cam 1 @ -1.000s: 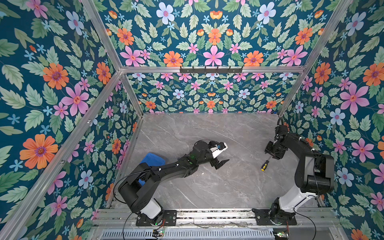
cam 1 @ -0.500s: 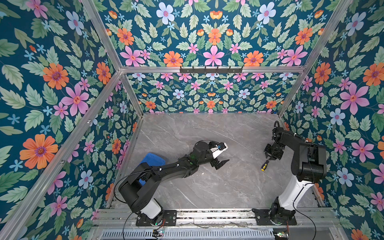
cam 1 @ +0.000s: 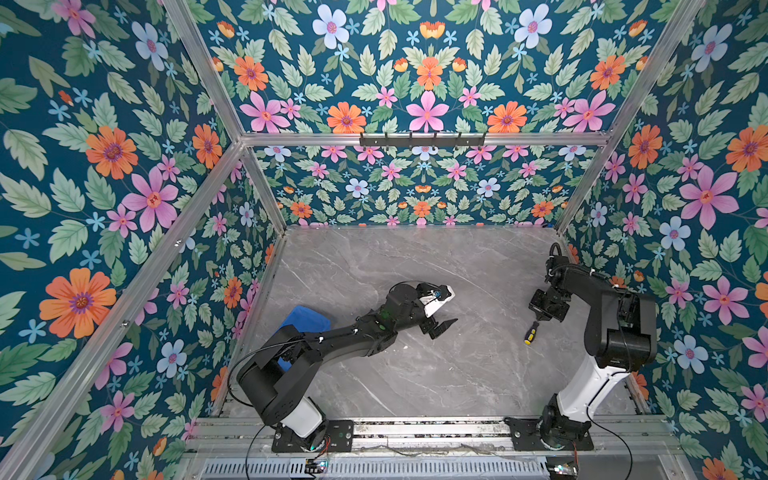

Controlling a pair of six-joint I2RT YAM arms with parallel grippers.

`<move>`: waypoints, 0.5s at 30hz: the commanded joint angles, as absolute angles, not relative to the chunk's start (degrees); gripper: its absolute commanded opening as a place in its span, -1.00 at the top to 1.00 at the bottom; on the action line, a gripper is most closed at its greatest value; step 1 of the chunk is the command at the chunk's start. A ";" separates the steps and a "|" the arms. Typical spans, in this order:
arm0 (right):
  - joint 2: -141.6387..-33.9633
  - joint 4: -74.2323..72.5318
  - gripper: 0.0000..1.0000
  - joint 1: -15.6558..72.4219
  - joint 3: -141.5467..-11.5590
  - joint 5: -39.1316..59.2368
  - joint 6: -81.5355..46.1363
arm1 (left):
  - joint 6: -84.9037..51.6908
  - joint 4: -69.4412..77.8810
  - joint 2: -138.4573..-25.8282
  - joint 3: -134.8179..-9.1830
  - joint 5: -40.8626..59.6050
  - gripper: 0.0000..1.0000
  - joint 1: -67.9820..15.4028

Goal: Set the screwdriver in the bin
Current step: 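Lower the right gripper onto the screwdriver and close on its handle, then lift the screwdriver with the right gripper while the left gripper reaches in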

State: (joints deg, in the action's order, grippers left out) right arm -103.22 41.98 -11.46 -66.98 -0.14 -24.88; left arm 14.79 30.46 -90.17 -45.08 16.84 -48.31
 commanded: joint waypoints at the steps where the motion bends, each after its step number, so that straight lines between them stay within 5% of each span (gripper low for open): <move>1: -100.32 41.41 1.00 -11.43 -66.02 0.70 -26.15 | 12.51 34.09 -91.11 -45.57 13.99 -1.00 -48.08; 15: -82.66 25.03 1.00 -2.35 -62.73 6.38 -23.35 | -7.96 47.33 -94.89 -47.66 13.53 -1.00 -44.02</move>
